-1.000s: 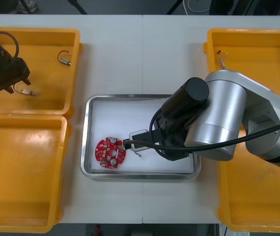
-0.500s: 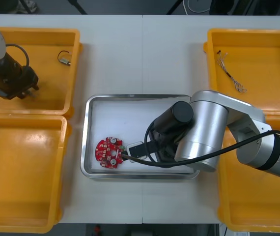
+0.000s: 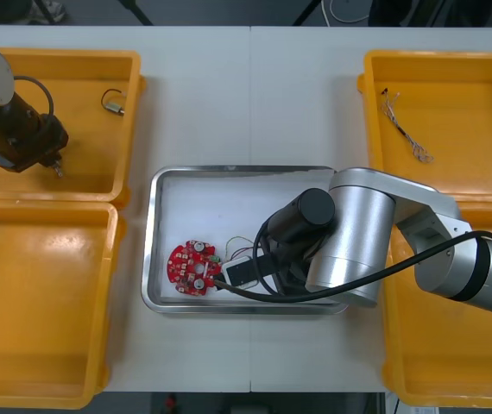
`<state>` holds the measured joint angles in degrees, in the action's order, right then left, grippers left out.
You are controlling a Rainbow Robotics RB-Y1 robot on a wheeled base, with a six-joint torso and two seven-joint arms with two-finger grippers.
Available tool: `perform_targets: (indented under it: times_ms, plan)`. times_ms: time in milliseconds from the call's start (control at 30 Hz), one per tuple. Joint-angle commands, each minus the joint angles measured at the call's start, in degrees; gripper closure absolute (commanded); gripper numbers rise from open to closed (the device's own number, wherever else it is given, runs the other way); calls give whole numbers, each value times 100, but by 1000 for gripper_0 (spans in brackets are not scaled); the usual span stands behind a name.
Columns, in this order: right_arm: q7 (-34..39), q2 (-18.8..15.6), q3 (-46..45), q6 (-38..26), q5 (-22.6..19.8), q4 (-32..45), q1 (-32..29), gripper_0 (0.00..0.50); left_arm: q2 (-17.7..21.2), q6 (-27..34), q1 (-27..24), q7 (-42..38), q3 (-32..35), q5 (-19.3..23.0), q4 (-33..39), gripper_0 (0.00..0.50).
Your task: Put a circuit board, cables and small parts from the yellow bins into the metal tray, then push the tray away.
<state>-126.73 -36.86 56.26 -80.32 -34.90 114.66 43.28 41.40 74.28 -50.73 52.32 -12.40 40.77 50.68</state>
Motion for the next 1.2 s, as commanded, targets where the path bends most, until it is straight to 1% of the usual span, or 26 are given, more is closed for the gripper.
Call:
perform_targets:
  times_ms: [33, 167, 267, 300, 367, 467, 567, 667, 700, 800, 933, 1000, 1033, 1100, 1200]
  plan:
    - [78, -129, -28, 34, -35, 56, 180, 0, 70, -45, -174, -389, -96, -34, -6, 500]
    - [113, -102, -63, 34, -52, 65, 136, 0, 193, 95, -174, -337, -87, -43, 161, 500]
    - [113, -102, -63, 34, -52, 65, 136, 0, 202, 130, -174, -337, -69, -61, 205, 500]
    - [333, -41, -186, -10, -61, 39, 84, 0, 255, 403, -174, -301, 115, -131, 399, 500]
    - [351, -23, -300, -80, -61, 83, 75, 0, 263, 623, -174, -266, 282, -201, 530, 500]
    - [377, 65, -555, -607, -184, 250, 66, 0, 342, 1132, -174, -178, 458, -272, 900, 500]
    - [403, 117, -784, -1020, -184, 408, 57, 0, 395, 1466, -174, -117, 520, -307, 1172, 500]
    - [447, 161, -1232, -1618, -184, 672, -4, 0, 457, 1967, -174, -55, 528, -324, 1585, 500]
    - [456, 161, -1320, -1715, -184, 724, -22, 0, 465, 2046, -174, -47, 528, -333, 1664, 500]
    - [509, 153, -1891, -2277, -228, 1014, -171, 0, 457, 2539, -139, 15, 572, -342, 2156, 500]
    - [588, 153, -2515, -2892, -255, 1313, -338, 0, 439, 2952, -7, 50, 581, -289, 2780, 500]
    - [597, 153, -2621, -2968, -246, 1375, -373, 0, 430, 3022, 37, 50, 581, -272, 2903, 500]
    - [658, 170, -3042, -2968, -202, 1621, -479, 0, 378, 3233, 221, 41, 572, -219, 3448, 500]
    - [711, 179, -3438, -2968, -131, 1893, -576, 0, 298, 3356, 388, -3, 572, -17, 3941, 500]
    - [799, 179, -3833, -2968, -61, 2069, -611, 0, 193, 3470, 511, -73, 572, 229, 4450, 500]
